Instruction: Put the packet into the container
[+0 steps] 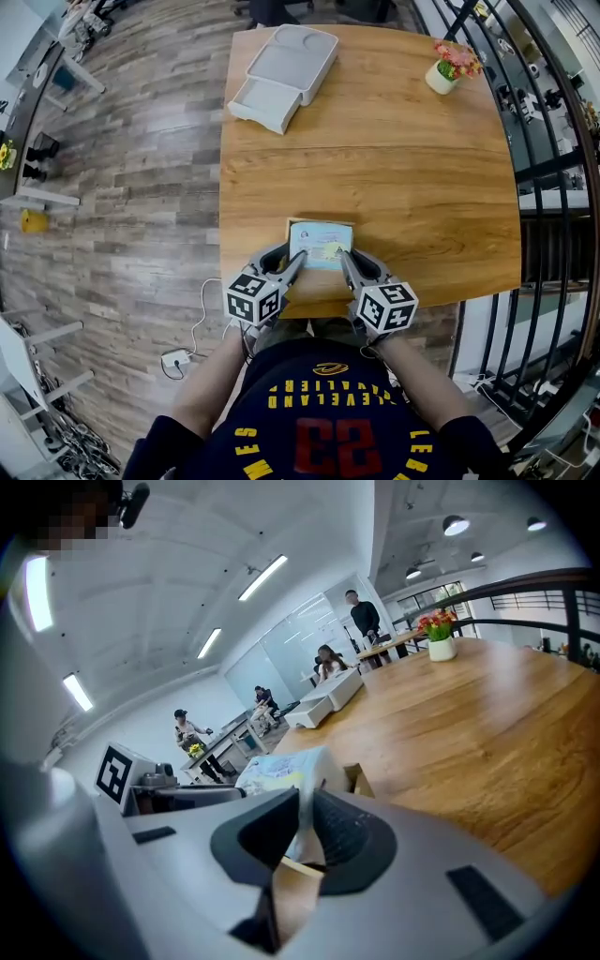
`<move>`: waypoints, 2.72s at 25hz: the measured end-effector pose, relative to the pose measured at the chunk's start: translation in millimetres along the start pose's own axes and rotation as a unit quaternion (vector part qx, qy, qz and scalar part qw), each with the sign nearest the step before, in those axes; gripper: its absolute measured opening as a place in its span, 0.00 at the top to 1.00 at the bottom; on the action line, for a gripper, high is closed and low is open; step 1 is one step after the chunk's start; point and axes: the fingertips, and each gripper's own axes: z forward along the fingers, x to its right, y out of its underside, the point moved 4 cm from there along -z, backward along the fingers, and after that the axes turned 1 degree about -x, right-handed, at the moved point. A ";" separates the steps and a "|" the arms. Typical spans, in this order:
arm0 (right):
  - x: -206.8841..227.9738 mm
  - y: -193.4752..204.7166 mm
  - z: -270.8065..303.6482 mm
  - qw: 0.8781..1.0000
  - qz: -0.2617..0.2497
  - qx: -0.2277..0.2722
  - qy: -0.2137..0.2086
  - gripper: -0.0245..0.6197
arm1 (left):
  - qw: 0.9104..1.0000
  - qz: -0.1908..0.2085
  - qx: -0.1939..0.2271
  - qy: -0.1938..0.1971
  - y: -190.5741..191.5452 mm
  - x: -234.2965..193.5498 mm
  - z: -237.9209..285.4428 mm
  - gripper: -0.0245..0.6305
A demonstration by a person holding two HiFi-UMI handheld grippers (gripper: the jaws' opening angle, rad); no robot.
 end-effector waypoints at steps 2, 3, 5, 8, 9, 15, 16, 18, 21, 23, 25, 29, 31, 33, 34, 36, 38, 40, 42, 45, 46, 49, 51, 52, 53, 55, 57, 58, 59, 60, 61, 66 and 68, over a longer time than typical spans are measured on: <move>2.4 2.1 3.7 1.000 0.000 -0.004 0.007 0.88 | 1.000 -0.001 -0.008 0.001 2.3 -3.1 3.7 0.73; 3.5 3.6 5.3 1.000 0.000 -0.006 0.010 0.88 | 1.000 -0.001 -0.012 0.001 3.3 -4.3 5.1 0.73; 5.1 7.1 7.6 1.000 0.000 -0.011 0.014 0.88 | 1.000 0.007 -0.017 0.000 4.2 -5.1 6.3 0.73; 7.8 11.7 10.0 1.000 0.002 -0.015 0.019 0.88 | 0.999 0.024 -0.021 -0.001 4.0 -4.3 6.9 0.73; 8.8 13.1 11.1 1.000 0.002 -0.016 0.020 0.88 | 0.999 0.028 -0.022 -0.002 4.0 -4.1 7.3 0.73; 11.6 20.2 15.0 0.999 0.004 -0.023 0.028 0.89 | 0.998 0.063 -0.029 -0.009 6.3 -2.4 8.2 0.73; 12.3 21.0 15.2 0.999 0.004 -0.023 0.029 0.89 | 0.997 0.070 -0.030 -0.011 6.9 -1.4 8.7 0.73; 14.2 21.5 14.4 0.999 0.006 -0.025 0.030 0.89 | 0.996 0.077 -0.030 -0.012 7.4 1.9 9.8 0.72; 16.3 20.5 13.7 0.999 0.008 -0.029 0.033 0.89 | 0.997 0.078 -0.028 -0.012 5.9 5.2 10.7 0.71; 16.5 21.2 15.1 0.999 0.008 -0.032 0.033 0.89 | 0.997 0.077 -0.027 -0.012 5.4 4.4 10.9 0.71; 15.9 22.5 16.4 0.999 0.005 -0.034 0.033 0.89 | 0.997 0.076 -0.025 -0.014 5.5 3.1 10.3 0.71; 17.2 24.4 16.8 0.999 -0.001 -0.037 0.038 0.89 | 0.997 0.072 -0.023 -0.017 6.3 2.5 8.3 0.71; 16.9 24.2 17.3 0.998 -0.006 -0.041 0.039 0.89 | 0.997 0.070 -0.022 -0.017 6.4 2.1 7.8 0.70; 16.0 23.7 18.1 0.998 -0.011 -0.044 0.041 0.89 | 0.997 0.071 -0.022 -0.018 6.8 1.3 7.6 0.70; 15.4 23.3 18.3 0.998 -0.014 -0.044 0.042 0.88 | 0.997 0.072 -0.022 -0.018 7.0 0.9 7.4 0.70; 13.7 21.9 17.8 0.998 -0.022 -0.043 0.043 0.83 | 0.997 0.074 -0.022 -0.019 7.4 0.7 6.9 0.69; 11.3 19.5 16.5 0.998 -0.035 -0.039 0.043 0.79 | 0.997 0.072 -0.021 -0.018 7.5 1.5 6.2 0.69; 9.0 17.3 15.3 0.997 -0.052 -0.035 0.044 0.75 | 0.997 0.070 -0.022 -0.015 7.8 2.7 5.4 0.69; 7.4 14.9 13.6 0.996 -0.064 -0.030 0.045 0.74 | 0.997 0.070 -0.023 -0.014 8.0 4.2 4.4 0.69; 4.1 7.9 7.9 0.996 -0.070 -0.014 0.048 0.74 | 0.998 0.067 -0.014 -0.015 4.2 7.0 0.1 0.69; 2.1 4.2 5.5 0.996 -0.071 -0.007 0.048 0.74 | 0.998 0.064 -0.009 -0.016 1.3 8.3 -2.3 0.69; -7.1 -9.6 -2.2 0.997 -0.068 0.014 0.035 0.74 | 0.998 0.054 0.011 -0.012 -11.4 15.5 -10.2 0.69; -14.5 -18.9 -8.0 0.997 -0.067 0.028 0.025 0.74 | 0.999 0.046 0.025 -0.003 -19.8 23.2 -15.8 0.69; -18.2 -23.2 -10.9 0.997 -0.067 0.034 0.020 0.74 | 0.999 0.043 0.031 0.002 -23.6 27.5 -18.6 0.69; -21.8 -27.4 -13.8 0.997 -0.068 0.041 0.015 0.75 | 0.999 0.040 0.036 0.007 -26.9 32.0 -21.3 0.69; -29.4 -35.8 -19.5 0.996 -0.068 0.054 0.002 0.79 | 0.998 0.035 0.043 0.020 -31.9 41.4 -26.6 0.69; -37.4 -44.8 -25.6 0.995 -0.071 0.066 -0.012 0.87 | 0.998 0.028 0.051 0.040 -37.6 50.4 -33.4 0.72; -41.3 -49.0 -28.8 0.995 -0.073 0.071 -0.018 0.91 | 0.997 0.025 0.057 0.049 -41.3 54.2 -37.5 0.77; -45.0 -52.6 -31.9 0.994 -0.075 0.075 -0.023 0.92 | 0.996 0.022 0.064 0.057 -45.5 57.4 -41.9 0.80; -48.2 -55.3 -34.5 0.994 -0.076 0.077 -0.027 0.93 | 0.995 0.019 0.072 0.062 -50.2 59.9 -46.1 0.84; -50.6 -57.2 -36.6 0.994 -0.076 0.075 -0.030 0.93 | 0.995 0.017 0.079 0.067 -55.0 61.6 -49.8 0.87; -57.1 -62.0 -44.1 0.995 -0.062 0.063 -0.040 0.94 | 0.992 0.011 0.099 0.075 -74.7 67.4 -59.2 0.95; -60.7 -68.8 -49.6 0.995 -0.070 0.067 -0.037 0.94 | 0.992 0.019 0.100 0.073 -82.0 71.4 -62.0 0.95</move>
